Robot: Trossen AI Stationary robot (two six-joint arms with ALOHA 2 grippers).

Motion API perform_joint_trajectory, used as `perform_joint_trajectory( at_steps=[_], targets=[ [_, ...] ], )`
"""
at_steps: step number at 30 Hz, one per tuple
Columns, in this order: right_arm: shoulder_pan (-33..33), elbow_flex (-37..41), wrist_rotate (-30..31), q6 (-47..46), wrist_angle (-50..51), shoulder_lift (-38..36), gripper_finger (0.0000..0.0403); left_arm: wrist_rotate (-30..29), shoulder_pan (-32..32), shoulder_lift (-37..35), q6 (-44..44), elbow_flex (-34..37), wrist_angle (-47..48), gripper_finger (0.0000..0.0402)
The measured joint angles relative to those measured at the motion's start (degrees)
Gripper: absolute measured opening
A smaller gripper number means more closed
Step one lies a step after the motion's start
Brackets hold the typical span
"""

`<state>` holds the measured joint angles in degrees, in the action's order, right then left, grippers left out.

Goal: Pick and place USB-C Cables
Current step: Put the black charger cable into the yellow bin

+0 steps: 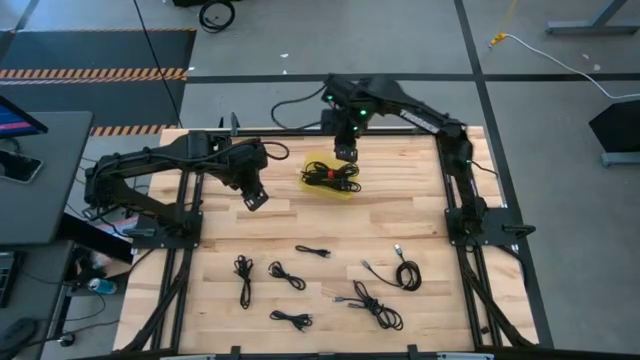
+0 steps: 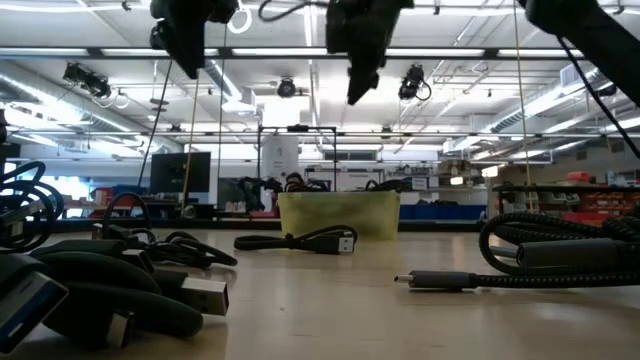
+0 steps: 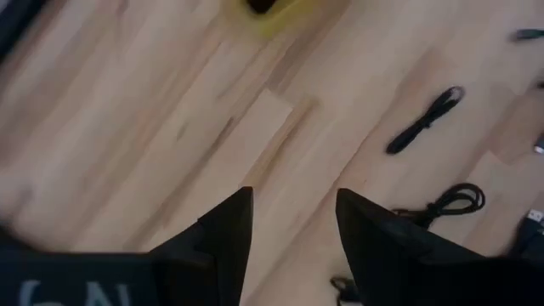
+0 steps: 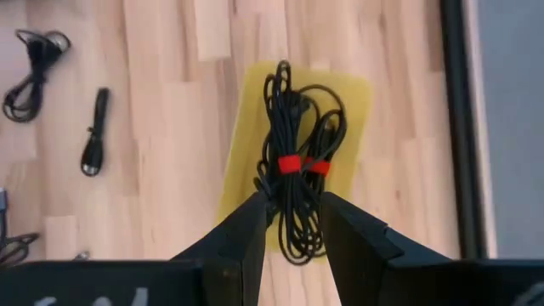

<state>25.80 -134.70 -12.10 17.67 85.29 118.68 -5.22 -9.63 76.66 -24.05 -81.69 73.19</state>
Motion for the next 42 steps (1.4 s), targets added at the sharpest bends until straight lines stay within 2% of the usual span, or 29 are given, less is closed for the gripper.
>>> perform_joint_trajectory(
  at_steps=[2, 8, 13, 21, 25, 33, 42],
  targets=[
    [0.2, 2.8, 0.0, -0.3, -1.2, -4.1, 0.0121, -0.1, 1.0, 0.3, 4.4, 0.0, -2.5, 0.0176],
    [1.1, 3.0, 4.2, -4.1, -1.9, -13.1, 0.0121, 0.1, 4.7, 2.1, 18.8, 0.1, -9.1, 0.0176],
    [1.2, 3.0, 4.8, -4.6, -4.6, -20.5, 0.0121, 0.3, 8.0, 5.7, 25.7, 1.9, -13.2, 0.0176],
    [1.4, 3.0, 5.0, -4.3, -7.8, -28.6, 0.0121, 1.0, 11.9, 13.4, 27.2, 8.6, -29.7, 0.0176],
    [1.6, 3.0, 5.2, -3.4, -8.6, -31.2, 0.0121, 3.0, 14.9, 18.0, 28.1, 9.3, -35.6, 0.0176],
    [2.4, 3.0, 6.1, -1.1, -9.5, -34.4, 0.0121, 3.5, 21.5, 26.8, 27.9, 9.4, -39.5, 0.0176],
    [2.5, 3.0, 6.1, -0.1, -9.8, -34.7, 0.0122, 1.5, 20.8, 33.0, 27.7, 9.4, -44.8, 0.0176]
  ],
)
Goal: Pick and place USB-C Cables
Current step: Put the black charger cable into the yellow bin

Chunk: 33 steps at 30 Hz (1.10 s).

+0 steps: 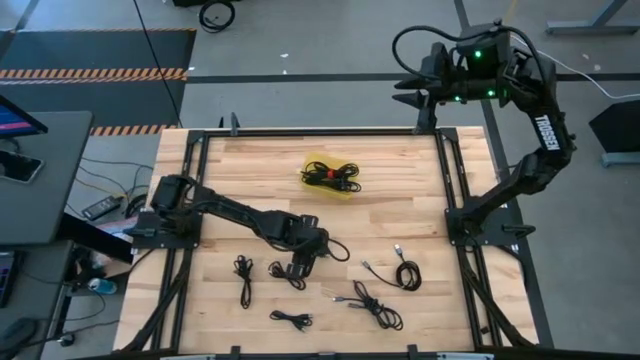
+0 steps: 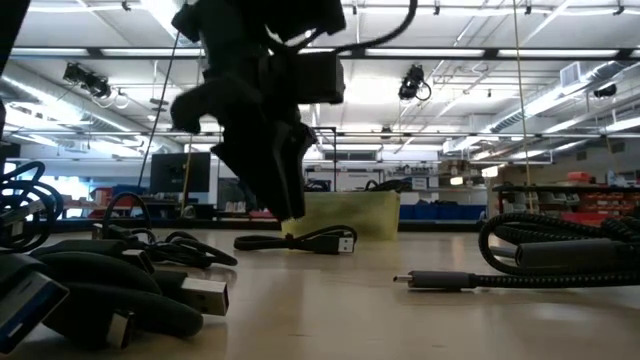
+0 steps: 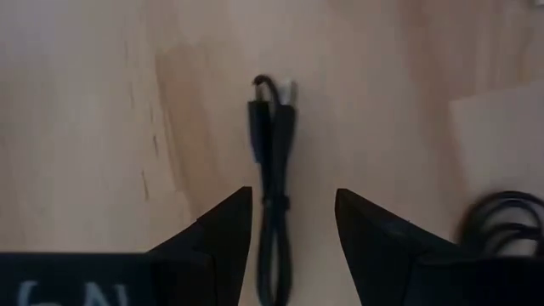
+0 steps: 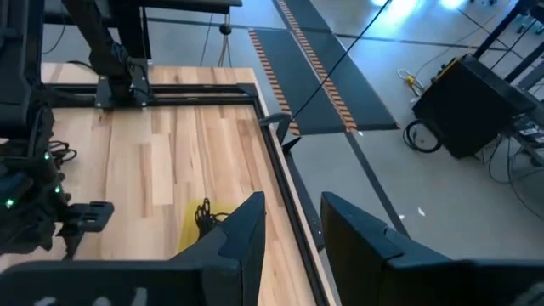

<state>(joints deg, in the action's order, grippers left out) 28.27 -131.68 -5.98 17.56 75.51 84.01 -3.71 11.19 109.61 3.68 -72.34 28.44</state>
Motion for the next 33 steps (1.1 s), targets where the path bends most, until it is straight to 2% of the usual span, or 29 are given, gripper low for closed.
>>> perform_joint_trajectory(
  at_steps=[10, 17, 27, 30, 33],
  targets=[
    [0.0, 0.0, 0.4, 0.2, 0.0, 0.3, 0.0122, 0.6, -2.2, 1.9, 0.0, -0.1, 0.6, 0.0176],
    [0.0, 0.0, 0.4, 0.2, 0.0, -0.2, 0.0122, 4.9, -1.7, 1.9, 0.0, 0.0, 0.5, 0.0176],
    [0.0, 0.0, 0.4, 0.0, -0.3, -0.8, 0.0122, 5.1, -1.6, 4.6, -0.4, -0.3, -0.2, 0.0174],
    [0.0, 0.0, 0.4, 0.0, -0.2, -1.0, 0.0122, 5.1, -2.3, 4.5, -1.3, -0.2, 0.0, 0.0153],
    [0.0, 0.0, 0.5, 0.0, -0.2, -1.2, 0.0122, 5.2, -3.4, 4.3, -2.5, -0.1, 0.4, 0.0097]
  ],
)
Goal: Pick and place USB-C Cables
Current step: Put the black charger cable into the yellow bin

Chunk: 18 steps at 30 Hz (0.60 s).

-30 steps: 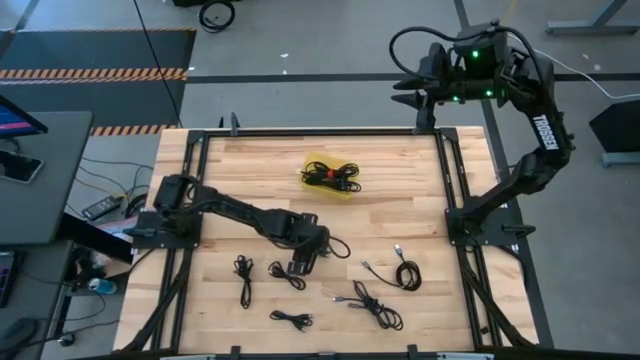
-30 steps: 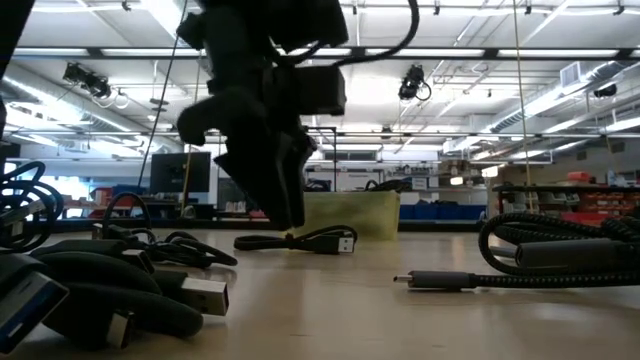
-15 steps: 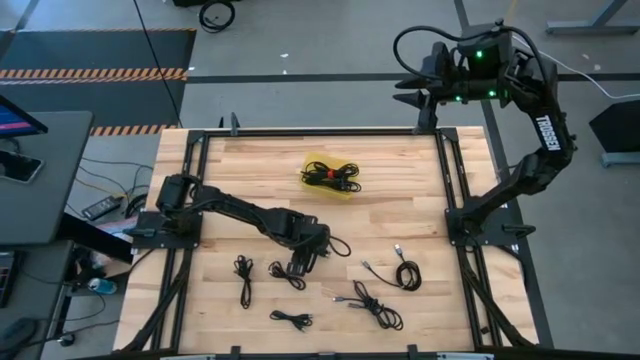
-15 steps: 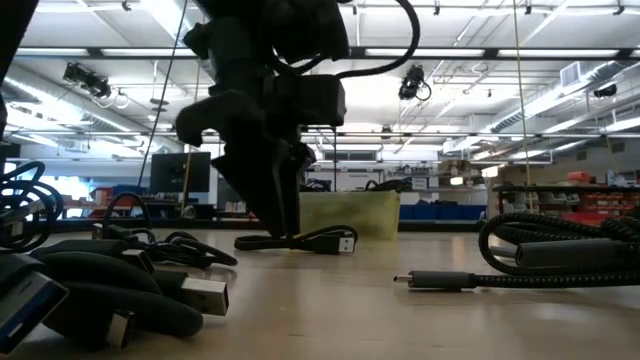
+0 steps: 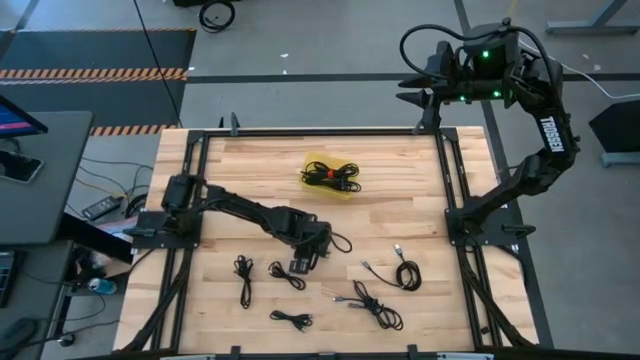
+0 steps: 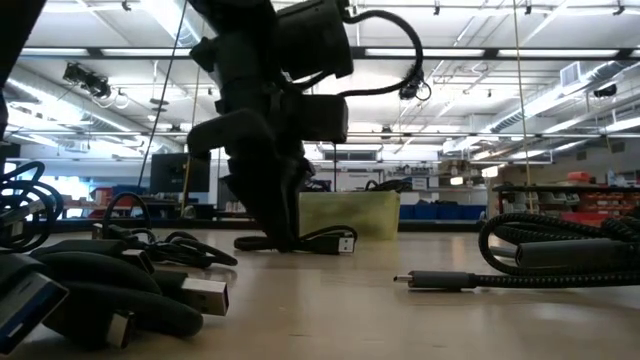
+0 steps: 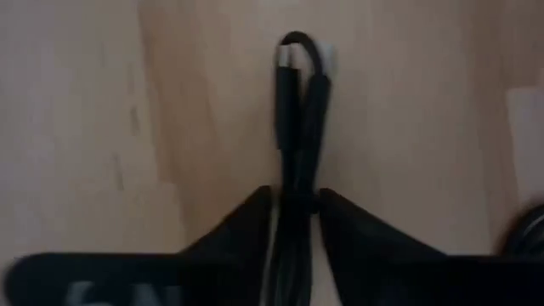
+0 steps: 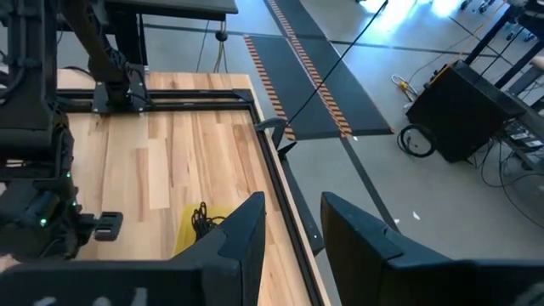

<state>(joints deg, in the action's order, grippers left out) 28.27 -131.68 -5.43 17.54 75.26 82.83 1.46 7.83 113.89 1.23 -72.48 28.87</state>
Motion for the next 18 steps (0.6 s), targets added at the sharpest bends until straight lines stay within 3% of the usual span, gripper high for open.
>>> perform_joint_trajectory(
  at_steps=[4, 8, 14, 18],
  targets=[
    [0.0, 0.0, 0.1, 0.0, 0.0, 0.0, 0.0121, -0.2, -2.2, -0.4, -3.6, -2.2, 3.9, 0.0018],
    [0.0, 0.0, 1.2, 0.0, 0.3, -0.1, 0.0121, -2.2, -4.3, -2.2, -3.6, -7.2, 9.7, 0.0017],
    [0.0, 0.0, 3.0, -0.4, 0.8, -0.1, 0.0121, -16.2, -7.2, -5.9, -1.3, -18.8, 26.4, 0.0016],
    [0.0, 0.0, 3.0, -0.9, 1.1, -0.1, 0.0121, -22.0, -10.6, -7.2, 5.2, -25.0, 29.4, 0.0016]
  ],
)
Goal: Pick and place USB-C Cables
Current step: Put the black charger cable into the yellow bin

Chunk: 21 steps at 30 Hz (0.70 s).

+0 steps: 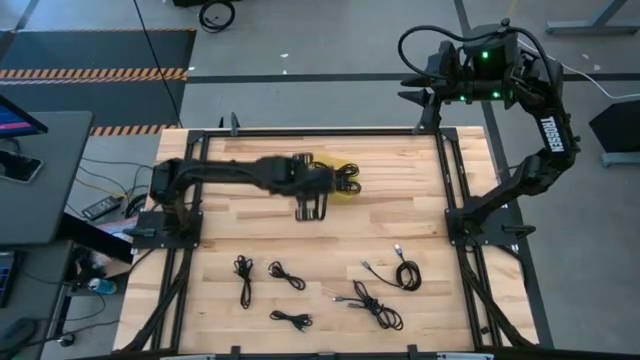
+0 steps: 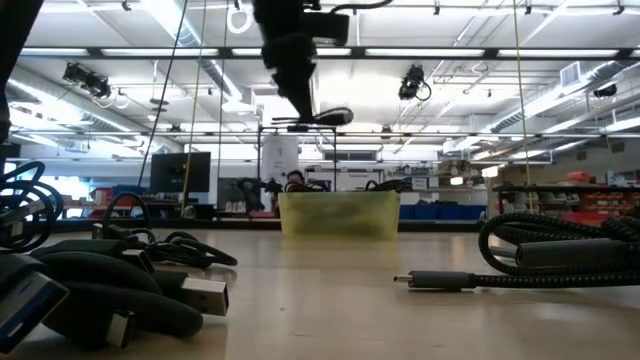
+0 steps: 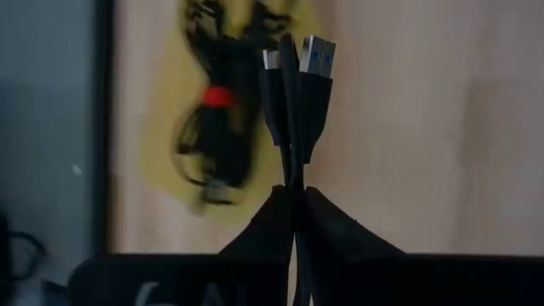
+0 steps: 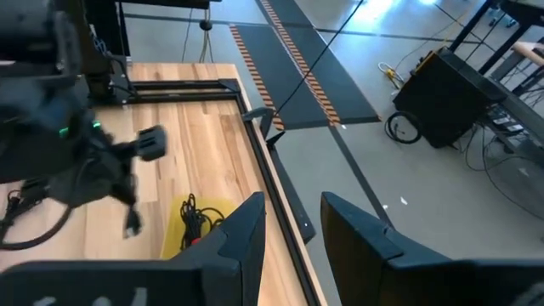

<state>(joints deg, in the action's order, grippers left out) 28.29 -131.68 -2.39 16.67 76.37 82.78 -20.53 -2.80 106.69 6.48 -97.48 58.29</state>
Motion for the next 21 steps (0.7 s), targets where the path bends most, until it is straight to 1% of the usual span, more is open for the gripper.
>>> perform_joint_trajectory(
  at_steps=[3, 5, 7, 10, 13, 17, 21],
  targets=[
    [0.0, 0.0, 0.0, -1.0, 0.0, 0.0, 0.0121, 0.7, -3.4, 0.1, 6.9, -2.6, -0.9, 0.0016],
    [0.0, 0.0, 0.0, -1.9, 0.0, 0.0, 0.0121, 3.4, -5.7, 0.1, 11.8, -2.4, -3.7, 0.0016],
    [0.0, 0.0, -0.1, -2.5, 0.0, 0.0, 0.0121, 7.0, -7.9, 0.2, 14.8, -1.2, -6.3, 0.0016],
    [0.0, 0.0, -0.2, -3.6, 0.0, 0.0, 0.0121, 11.4, -11.1, 0.2, 17.4, 1.1, -10.4, 0.0016],
    [0.0, 0.0, -0.2, -5.0, 0.0, 0.0, 0.0121, 14.0, -13.9, 0.2, 19.6, 4.4, -14.3, 0.0016],
    [0.0, 0.0, -0.2, -6.6, 0.0, 0.0, 0.0121, 18.6, -17.2, 0.2, 20.0, 8.7, -20.0, 0.0016],
    [0.0, 0.0, -0.2, -8.0, -0.6, 0.0, 0.0121, 19.7, -18.8, 0.2, 20.2, 12.5, -23.4, 0.0016]
  ],
)
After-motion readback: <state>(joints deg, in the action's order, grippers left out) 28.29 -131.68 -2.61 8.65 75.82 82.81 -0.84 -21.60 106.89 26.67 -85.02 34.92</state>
